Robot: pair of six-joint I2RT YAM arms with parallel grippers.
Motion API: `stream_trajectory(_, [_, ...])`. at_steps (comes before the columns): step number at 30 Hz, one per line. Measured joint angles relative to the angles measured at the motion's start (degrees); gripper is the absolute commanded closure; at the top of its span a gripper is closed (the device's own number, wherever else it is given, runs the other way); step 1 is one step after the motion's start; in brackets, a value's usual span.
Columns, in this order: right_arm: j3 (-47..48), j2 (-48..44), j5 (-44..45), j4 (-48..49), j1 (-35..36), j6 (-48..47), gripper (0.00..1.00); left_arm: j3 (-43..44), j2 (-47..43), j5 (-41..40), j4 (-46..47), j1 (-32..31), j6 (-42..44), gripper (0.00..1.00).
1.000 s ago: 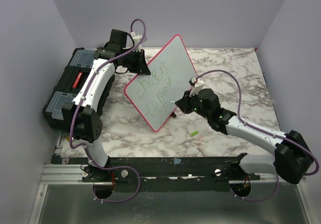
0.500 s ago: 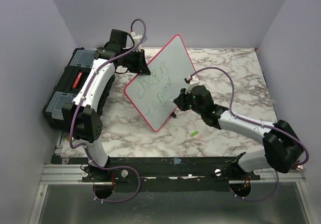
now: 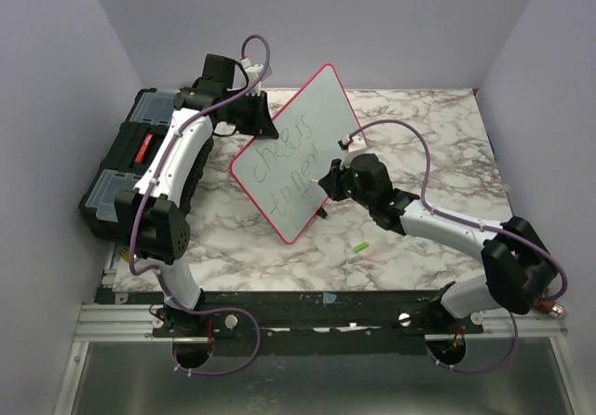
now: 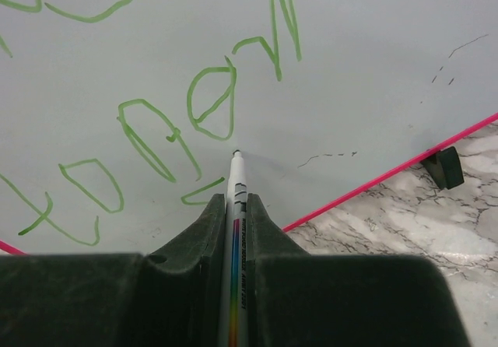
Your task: Write a sentence on the whiteboard
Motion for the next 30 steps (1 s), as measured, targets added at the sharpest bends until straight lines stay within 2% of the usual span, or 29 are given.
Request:
stream_trajectory(11, [2.62, 1.46, 4.68, -0.61, -0.02, -1.53, 0.99, 0.0, 0.0, -0.04, 0.0, 0.0, 0.0, 1.0])
stream_trajectory(30, [2.67, -1.44, 3.32, -2.36, -0.02, -3.04, 0.99, 0.37, 0.31, 0.0, -0.09, 0.0, -0.02, 1.0])
